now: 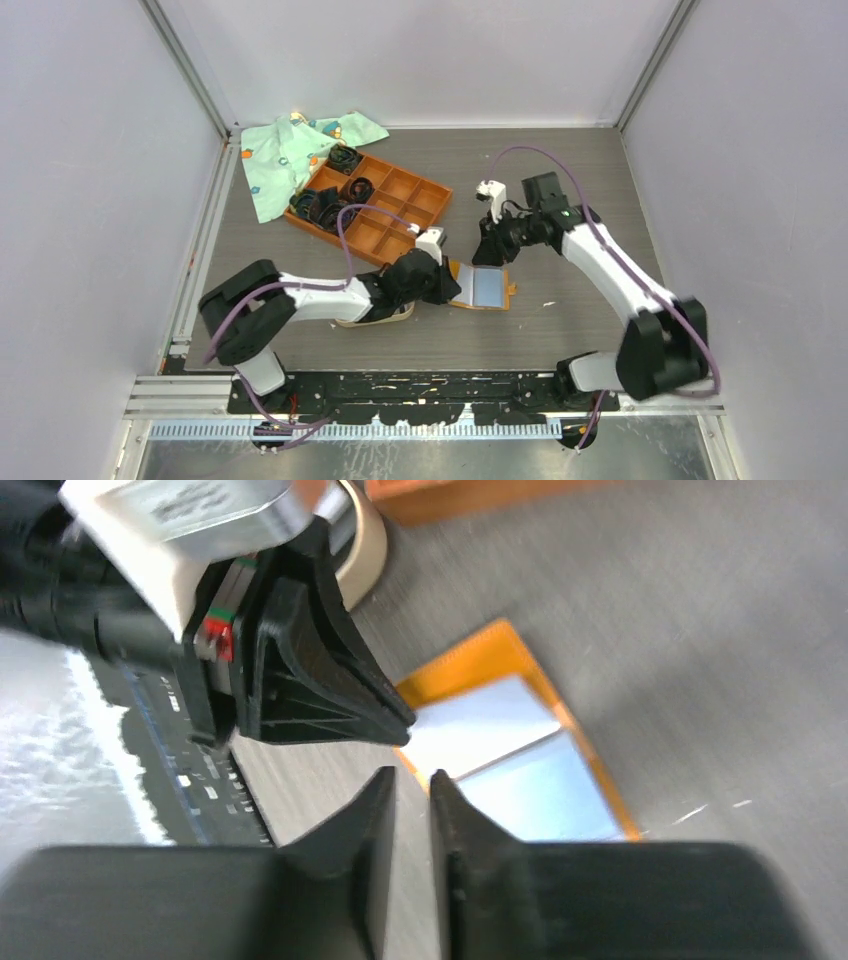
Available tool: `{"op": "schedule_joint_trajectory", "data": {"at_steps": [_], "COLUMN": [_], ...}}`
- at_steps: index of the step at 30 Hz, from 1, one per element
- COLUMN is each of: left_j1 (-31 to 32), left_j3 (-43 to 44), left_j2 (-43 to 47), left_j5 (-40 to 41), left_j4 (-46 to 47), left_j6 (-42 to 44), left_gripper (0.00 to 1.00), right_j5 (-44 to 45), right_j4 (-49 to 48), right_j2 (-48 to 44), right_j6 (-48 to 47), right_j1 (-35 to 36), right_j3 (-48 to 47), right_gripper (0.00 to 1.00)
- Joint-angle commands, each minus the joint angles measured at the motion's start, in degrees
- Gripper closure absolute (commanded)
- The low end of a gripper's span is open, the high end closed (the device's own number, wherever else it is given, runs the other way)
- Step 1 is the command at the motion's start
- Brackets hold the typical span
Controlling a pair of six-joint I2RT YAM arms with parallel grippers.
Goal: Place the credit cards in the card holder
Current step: Open the card holder at the center of the board, then pick up the credit card from the storage box.
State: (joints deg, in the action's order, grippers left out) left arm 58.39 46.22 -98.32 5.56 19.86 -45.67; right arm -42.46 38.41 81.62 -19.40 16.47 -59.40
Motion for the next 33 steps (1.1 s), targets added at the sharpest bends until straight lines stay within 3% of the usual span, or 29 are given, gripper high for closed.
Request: {"op": "schedule_joint_trajectory", "data": {"at_steps": [1,3,5,7,17,24,33], "left_j1": [0.18,0.07,0.14,0.14,-3.99,-16.58,-24.00], "left_j3": [-0.45,-0.42,-0.83,-1.78,-15.48,-21.79,-22.75], "left_j2": [10.40,13.86,17.77,22.05,49.52,59.14,53.07], "left_j5": [-3.33,-3.16,-1.95,0.70,17.05,15.97,14.11], "left_j4": [3.60,-0.58,-4.90,-9.43,-24.95,-34.43,-36.51], "left_j6": [8.94,11.82,14.41,16.70,14.64,6.19,4.69], "left_gripper": [0.89,0.88,0.87,0.83,0.33,0.27,0.25], "right_j5": [-4.04,-7.01,-9.62,-11.10,-5.09,4.81,14.26], "right_j4": [-9.71,-6.38,-2.36,-4.45,-20.47,-26.40,-31.33], "right_j2": [-15.57,-17.38,-14.96,-13.19,-1.42,11.52,21.02], "right_j6": [-7.00,-11.57,-10.49,-4.09,19.04,33.14,44.41], "right_j1": [-0.10,-0.06,0.04,0.83,13.45,22.15,26.09], "right_j3": [5.72,5.24,0.48,-0.69,0.78,-3.98,-6.53], "right_gripper": [0.62,0.48,0.45,0.45,0.45,0.45,0.41]}}
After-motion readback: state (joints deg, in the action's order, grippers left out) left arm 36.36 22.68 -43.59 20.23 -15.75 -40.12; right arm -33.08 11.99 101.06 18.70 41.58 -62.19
